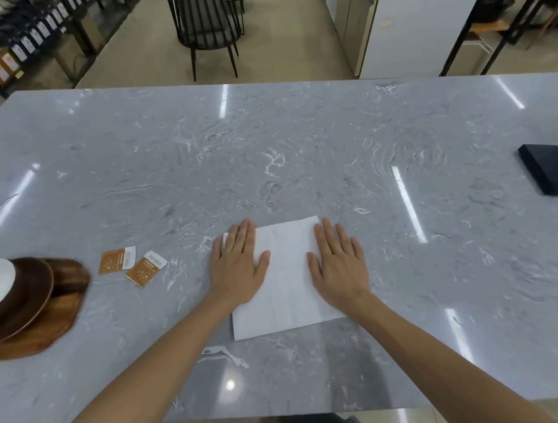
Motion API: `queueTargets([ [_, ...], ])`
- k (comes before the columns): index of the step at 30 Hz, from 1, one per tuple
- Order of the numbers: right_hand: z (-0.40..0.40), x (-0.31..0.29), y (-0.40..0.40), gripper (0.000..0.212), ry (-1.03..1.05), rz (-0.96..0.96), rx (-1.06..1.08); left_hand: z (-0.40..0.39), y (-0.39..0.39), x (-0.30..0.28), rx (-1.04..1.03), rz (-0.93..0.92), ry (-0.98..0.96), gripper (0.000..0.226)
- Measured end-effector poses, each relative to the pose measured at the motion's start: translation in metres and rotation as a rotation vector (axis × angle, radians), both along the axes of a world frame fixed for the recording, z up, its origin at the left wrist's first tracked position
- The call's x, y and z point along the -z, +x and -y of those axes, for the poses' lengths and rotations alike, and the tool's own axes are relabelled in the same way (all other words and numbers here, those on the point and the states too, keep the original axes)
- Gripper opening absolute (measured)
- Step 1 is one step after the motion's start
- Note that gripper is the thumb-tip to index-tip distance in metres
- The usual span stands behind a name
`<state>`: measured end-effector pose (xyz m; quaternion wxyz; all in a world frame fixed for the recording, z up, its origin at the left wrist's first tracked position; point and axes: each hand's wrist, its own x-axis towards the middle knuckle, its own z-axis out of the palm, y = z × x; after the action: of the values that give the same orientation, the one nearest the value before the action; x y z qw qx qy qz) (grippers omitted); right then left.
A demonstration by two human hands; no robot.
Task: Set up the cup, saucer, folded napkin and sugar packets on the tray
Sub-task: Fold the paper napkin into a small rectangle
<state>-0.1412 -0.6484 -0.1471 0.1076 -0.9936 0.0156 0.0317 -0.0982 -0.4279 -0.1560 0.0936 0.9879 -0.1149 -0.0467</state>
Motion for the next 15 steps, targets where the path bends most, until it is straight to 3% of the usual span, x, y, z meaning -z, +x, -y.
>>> queueTargets([
  [5, 0.002, -0.018, -0.057, 0.065, 0.013, 0.042, 0.119, -0.01, -0.033, -0.008, -0.149, -0.08, 0.112, 0.075],
  [9, 0.018, -0.028, -0.087, 0.053, 0.107, -0.039, 0.222, -0.021, -0.061, -0.02, -0.156, 0.011, 0.342, 0.08],
  [12, 0.021, -0.032, -0.09, 0.047, 0.237, -0.124, 0.308, -0.019, -0.049, -0.031, 0.012, 0.111, 0.305, 0.07],
  [15, 0.019, -0.035, -0.086, 0.048, 0.359, -0.209, 0.372, 0.0, -0.013, -0.045, 0.294, 0.052, 0.193, 0.071],
])
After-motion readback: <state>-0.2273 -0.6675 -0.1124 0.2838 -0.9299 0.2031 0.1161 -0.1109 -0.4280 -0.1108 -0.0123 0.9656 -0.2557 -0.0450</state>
